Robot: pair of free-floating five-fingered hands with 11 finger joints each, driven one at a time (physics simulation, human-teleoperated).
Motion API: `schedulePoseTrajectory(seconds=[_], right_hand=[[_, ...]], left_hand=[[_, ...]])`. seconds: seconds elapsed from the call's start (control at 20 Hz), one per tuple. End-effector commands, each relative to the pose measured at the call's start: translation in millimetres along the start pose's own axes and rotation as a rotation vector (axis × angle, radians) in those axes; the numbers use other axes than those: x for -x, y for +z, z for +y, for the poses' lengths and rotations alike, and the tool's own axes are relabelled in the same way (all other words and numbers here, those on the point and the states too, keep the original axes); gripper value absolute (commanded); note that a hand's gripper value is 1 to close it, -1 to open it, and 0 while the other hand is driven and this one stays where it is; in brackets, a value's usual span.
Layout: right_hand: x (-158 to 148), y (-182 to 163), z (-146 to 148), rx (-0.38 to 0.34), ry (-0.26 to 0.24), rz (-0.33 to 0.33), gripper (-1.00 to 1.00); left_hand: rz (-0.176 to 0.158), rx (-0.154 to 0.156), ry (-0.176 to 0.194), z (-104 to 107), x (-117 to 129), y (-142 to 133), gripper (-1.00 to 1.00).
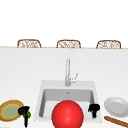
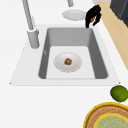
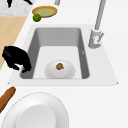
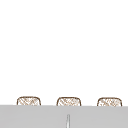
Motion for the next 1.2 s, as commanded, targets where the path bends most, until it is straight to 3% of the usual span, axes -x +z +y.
schedulePoseTrajectory(seconds=[0.0,0.15,0.3,0.4,0.55,0.8,1.0,1.1,1.15], right_hand=[[0.0,0.0,0.0,0.0,0.0,0.0,0.0],[0.0,0.0,0.0,0.0,0.0,0.0,0.0],[0.0,0.0,0.0,0.0,0.0,0.0,0.0],[0.0,0.0,0.0,0.0,0.0,0.0,0.0],[0.0,0.0,0.0,0.0,0.0,0.0,0.0],[0.0,0.0,0.0,0.0,-0.001,0.0,0.0],[0.0,0.0,0.0,0.0,-0.001,0.0,0.0],[0.0,0.0,0.0,0.0,-0.001,0.0,0.0],[0.0,0.0,0.0,0.0,-0.001,0.0,0.0]], left_hand=[[0.107,0.053,-0.003,-6.7,15.3,3.7,-1.0],[0.07,0.074,-0.024,-7.7,52.5,13.1,-1.0],[0.07,0.082,-0.025,-4.4,82.7,15.1,-1.0],[0.056,0.062,-0.018,-5.7,92.7,10.9,-1.0],[0.028,0.043,-0.042,-26.4,103.6,13.3,-1.0],[0.003,0.057,-0.021,-41.7,147.2,21.3,-1.0],[0.019,0.077,-0.001,-34.7,180.8,28.9,-1.0],[0.013,0.077,-0.002,-32.6,195.4,32.9,-1.0],[-0.006,0.075,0.0,-30.9,200.6,34.3,-1.0]])
